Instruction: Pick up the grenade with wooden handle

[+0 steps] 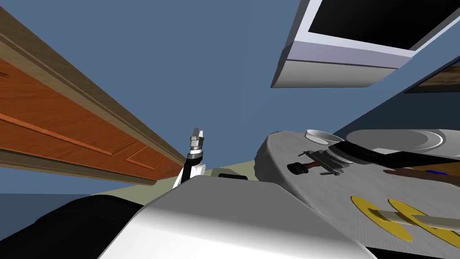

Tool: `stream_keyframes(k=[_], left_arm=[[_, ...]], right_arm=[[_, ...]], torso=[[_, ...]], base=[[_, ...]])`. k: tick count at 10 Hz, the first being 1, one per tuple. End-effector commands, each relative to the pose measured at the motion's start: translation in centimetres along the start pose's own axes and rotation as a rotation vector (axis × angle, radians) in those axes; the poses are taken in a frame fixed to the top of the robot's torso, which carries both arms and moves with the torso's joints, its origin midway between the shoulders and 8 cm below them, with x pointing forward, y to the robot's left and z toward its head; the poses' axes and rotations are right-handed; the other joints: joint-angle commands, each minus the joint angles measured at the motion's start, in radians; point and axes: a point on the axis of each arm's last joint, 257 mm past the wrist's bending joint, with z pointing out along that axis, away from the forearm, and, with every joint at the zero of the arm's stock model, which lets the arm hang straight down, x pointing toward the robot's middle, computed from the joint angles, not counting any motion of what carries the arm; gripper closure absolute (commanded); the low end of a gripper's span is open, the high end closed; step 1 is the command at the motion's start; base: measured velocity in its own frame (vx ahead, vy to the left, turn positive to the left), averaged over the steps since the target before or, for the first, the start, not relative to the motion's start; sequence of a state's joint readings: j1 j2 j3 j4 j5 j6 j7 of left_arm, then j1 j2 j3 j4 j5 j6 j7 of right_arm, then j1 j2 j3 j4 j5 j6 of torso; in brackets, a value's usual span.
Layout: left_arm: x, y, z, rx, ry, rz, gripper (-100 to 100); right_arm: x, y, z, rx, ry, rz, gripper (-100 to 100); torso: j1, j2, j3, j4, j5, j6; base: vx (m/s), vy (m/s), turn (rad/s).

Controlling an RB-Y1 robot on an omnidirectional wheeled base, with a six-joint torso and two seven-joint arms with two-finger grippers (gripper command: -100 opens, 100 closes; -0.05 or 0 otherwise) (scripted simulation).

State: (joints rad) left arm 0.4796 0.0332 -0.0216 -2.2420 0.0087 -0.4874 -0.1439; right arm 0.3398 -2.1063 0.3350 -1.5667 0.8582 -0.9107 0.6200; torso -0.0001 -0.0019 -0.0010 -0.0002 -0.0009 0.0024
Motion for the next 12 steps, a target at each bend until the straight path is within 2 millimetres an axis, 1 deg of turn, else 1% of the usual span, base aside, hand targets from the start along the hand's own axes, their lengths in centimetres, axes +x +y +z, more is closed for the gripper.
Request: stream_keyframes(k=[1, 2, 3, 5, 6, 7, 11, 12], left_arm=[[0.0, 0.0, 0.0, 0.000, 0.000, 0.000, 0], [0.0, 0.0, 0.0, 0.000, 0.000, 0.000, 0], [0.0, 0.0, 0.0, 0.000, 0.000, 0.000, 0], [0.0, 0.0, 0.0, 0.000, 0.000, 0.000, 0], [0.0, 0.0, 0.0, 0.000, 0.000, 0.000, 0], [0.0, 0.0, 0.0, 0.000, 0.000, 0.000, 0], [0.0, 0.0, 0.0, 0.000, 0.000, 0.000, 0], [0.0, 0.0, 0.0, 0.000, 0.000, 0.000, 0]], right_arm=[[0.6, 0.6, 0.4, 0.002, 0.002, 0.027, -100], [1.2, 1.1, 0.8, 0.003, 0.005, 0.054, -100], [1.5, 1.4, 1.0, 0.003, 0.006, 0.068, -100], [2.7, 2.8, 1.9, 0.003, 0.012, 0.122, -100], [2.4, 2.2, 1.7, 0.004, 0.010, 0.105, -100], [2.4, 2.3, 1.7, 0.004, 0.010, 0.108, 100], [2.4, 2.3, 1.7, 0.003, 0.010, 0.109, 100], [2.4, 2.3, 1.7, 0.003, 0.010, 0.109, 0]], torso=[[0.000, 0.000, 0.000, 0.000, 0.000, 0.000], [0.000, 0.002, 0.001, 0.000, 0.000, -0.001], [0.000, 0.004, 0.002, 0.001, 0.000, -0.001], [0.000, 0.007, 0.004, 0.002, 0.000, 0.000], [0.000, 0.007, 0.004, 0.002, 0.000, -0.001], [-0.001, 0.004, 0.003, 0.001, 0.000, 0.001], [0.000, 0.000, 0.000, 0.000, 0.000, 0.000], [0.000, 0.000, 0.000, 0.000, 0.000, 0.000]], base=[[-0.047, 0.007, 0.203], [-0.094, -0.002, 0.344], [-0.099, -0.004, 0.173], [-0.107, 0.005, 0.244], [-0.047, -0.004, 0.068], [-0.008, -0.001, -0.016], [-0.002, 0.000, -0.002], [0.000, 0.000, 0.000]])
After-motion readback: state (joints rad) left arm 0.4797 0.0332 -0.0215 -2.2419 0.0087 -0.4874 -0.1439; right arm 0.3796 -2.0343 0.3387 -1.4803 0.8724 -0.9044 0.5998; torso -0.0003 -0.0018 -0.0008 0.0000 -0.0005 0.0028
